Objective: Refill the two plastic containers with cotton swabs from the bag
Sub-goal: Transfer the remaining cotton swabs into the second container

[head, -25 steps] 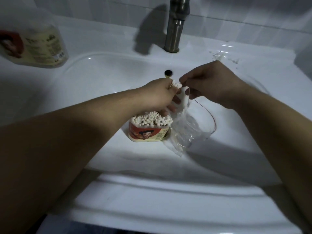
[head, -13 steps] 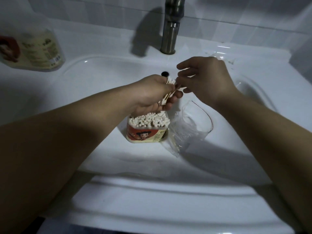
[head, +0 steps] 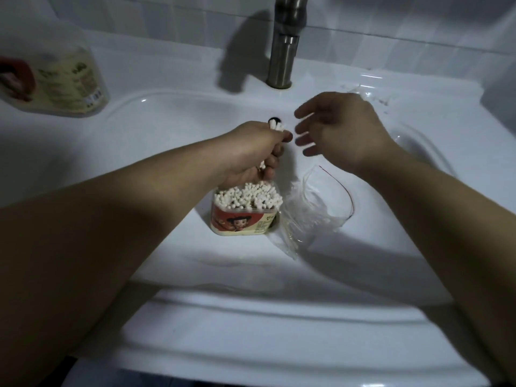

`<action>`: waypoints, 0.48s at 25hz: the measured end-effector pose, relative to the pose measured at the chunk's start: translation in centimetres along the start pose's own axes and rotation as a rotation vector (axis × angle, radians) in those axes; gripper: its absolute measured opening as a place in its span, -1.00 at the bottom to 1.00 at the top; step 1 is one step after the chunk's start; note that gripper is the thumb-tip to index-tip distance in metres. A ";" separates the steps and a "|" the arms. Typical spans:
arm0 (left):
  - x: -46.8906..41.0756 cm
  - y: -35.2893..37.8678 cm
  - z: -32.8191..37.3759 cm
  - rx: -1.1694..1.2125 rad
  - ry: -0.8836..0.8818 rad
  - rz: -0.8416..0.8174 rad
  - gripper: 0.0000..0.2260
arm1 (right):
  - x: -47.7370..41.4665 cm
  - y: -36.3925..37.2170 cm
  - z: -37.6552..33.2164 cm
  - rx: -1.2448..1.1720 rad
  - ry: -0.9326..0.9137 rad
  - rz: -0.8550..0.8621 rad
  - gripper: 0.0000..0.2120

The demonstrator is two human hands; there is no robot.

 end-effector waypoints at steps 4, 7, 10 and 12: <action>0.2 -0.1 0.0 -0.040 -0.005 0.015 -0.84 | 2.3 1.6 0.8 0.333 0.200 -0.466 -0.78; 0.1 0.0 -0.3 -0.076 -0.017 -0.001 -0.84 | 3.3 3.3 2.7 0.767 0.114 -0.742 -0.77; 0.0 0.1 -0.4 -0.093 -0.019 -0.008 -0.84 | 3.0 4.7 3.5 0.779 -0.015 -0.779 -0.80; -0.1 0.0 -0.6 -0.104 -0.022 -0.012 -0.84 | 3.4 5.9 3.6 0.720 -0.072 -0.824 -0.84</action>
Point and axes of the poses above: each hand's wrist, its own x-axis away from the middle knuckle, its own y-axis out of the palm, z = x × y, the point moved 6 cm from there along -x, towards the middle knuckle, and after that the axes turned 5 degrees about z, right-handed, at the moved point
